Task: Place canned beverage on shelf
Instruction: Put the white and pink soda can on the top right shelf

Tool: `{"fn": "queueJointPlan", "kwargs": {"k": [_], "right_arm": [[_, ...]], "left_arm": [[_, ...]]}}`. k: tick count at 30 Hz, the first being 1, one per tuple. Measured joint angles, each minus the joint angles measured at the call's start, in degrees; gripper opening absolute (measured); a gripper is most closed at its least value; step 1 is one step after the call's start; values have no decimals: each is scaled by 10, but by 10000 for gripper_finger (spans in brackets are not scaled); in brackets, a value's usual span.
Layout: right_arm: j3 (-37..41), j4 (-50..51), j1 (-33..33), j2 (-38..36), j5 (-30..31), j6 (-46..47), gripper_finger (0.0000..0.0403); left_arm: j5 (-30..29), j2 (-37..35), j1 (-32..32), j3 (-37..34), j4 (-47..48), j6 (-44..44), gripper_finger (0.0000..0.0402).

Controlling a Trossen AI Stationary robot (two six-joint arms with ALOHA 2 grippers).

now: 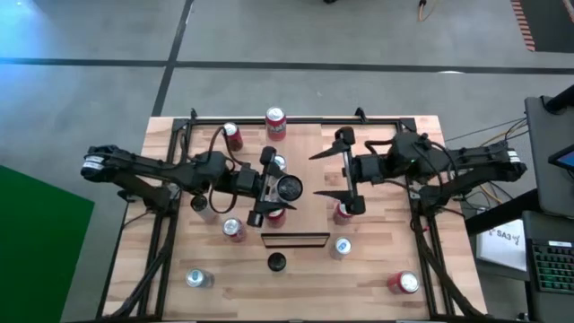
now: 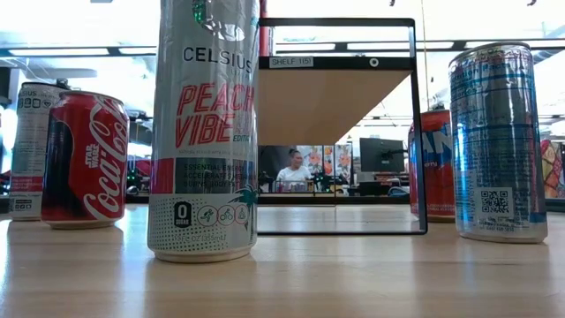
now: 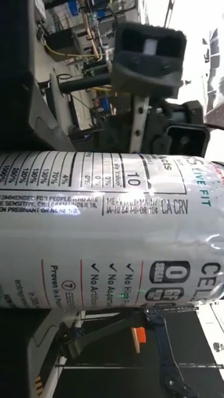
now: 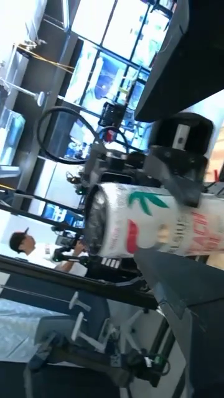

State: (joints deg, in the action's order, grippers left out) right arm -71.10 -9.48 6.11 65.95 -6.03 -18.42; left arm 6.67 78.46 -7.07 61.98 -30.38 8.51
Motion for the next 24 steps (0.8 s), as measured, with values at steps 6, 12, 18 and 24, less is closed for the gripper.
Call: {"fn": "queueJointPlan", "kwargs": {"k": [6, 12, 18, 24], "right_arm": [[-22, 3, 0, 27, -4, 4, 347], [-41, 3, 0, 41, -5, 9, 348], [-55, 4, 0, 63, -5, 19, 348], [-84, 1, 0, 98, -4, 6, 347]], "left_arm": [[-41, 8, 3, 0, -10, 1, 233], [-60, 11, 3, 0, -20, 15, 233], [-78, 13, 5, 1, -25, 26, 233], [-78, 13, 7, 1, -33, 28, 233]]}}
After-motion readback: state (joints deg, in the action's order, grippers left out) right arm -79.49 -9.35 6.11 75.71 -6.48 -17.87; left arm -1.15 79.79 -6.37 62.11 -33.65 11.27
